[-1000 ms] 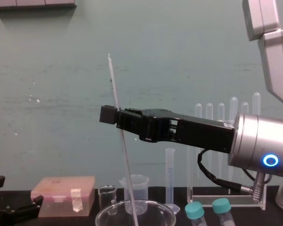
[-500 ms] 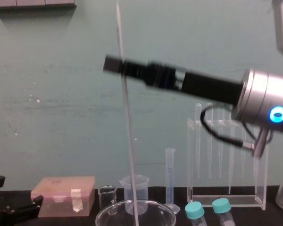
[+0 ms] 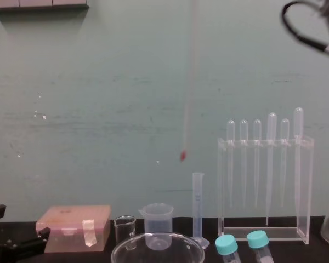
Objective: Hold the thermometer with one hand and immerse one end into the beaker, then reinsert it into the test tube rack.
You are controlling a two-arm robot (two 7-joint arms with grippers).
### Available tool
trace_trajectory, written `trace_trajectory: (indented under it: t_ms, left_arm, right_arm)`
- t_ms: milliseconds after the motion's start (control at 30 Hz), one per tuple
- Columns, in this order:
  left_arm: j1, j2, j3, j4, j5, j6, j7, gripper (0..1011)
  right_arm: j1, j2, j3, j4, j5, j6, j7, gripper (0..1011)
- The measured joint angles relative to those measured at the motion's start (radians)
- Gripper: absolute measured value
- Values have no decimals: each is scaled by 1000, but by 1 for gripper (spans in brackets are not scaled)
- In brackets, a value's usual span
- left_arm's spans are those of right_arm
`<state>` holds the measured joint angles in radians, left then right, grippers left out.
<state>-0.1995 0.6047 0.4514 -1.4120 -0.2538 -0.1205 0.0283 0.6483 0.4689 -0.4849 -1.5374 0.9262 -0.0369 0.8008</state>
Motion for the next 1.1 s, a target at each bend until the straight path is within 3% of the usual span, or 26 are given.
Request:
trace_trajectory:
  t_ms: [233,367,567,800,1100]
  left_arm:
    - [0,0,0,0,0,0,0,1008]
    - [0,0,0,0,0,0,0,1008]
    - [0,0,0,0,0,0,0,1008]
    - [0,0,0,0,0,0,0,1008]
    - [0,0,0,0,0,0,0,1008]
  right_arm:
    - [-53,78,70,-30,-38,-43,-111,52]
    - [-144,132,103,-63,-70,-53,-160,52]
    - [-278,184,140,-111,-95,-73,-196,52]
    - [-384,206,169,-140,-101,-78,-215,52]
    - [-406,176,182,-116,-111,-95,-190,52]
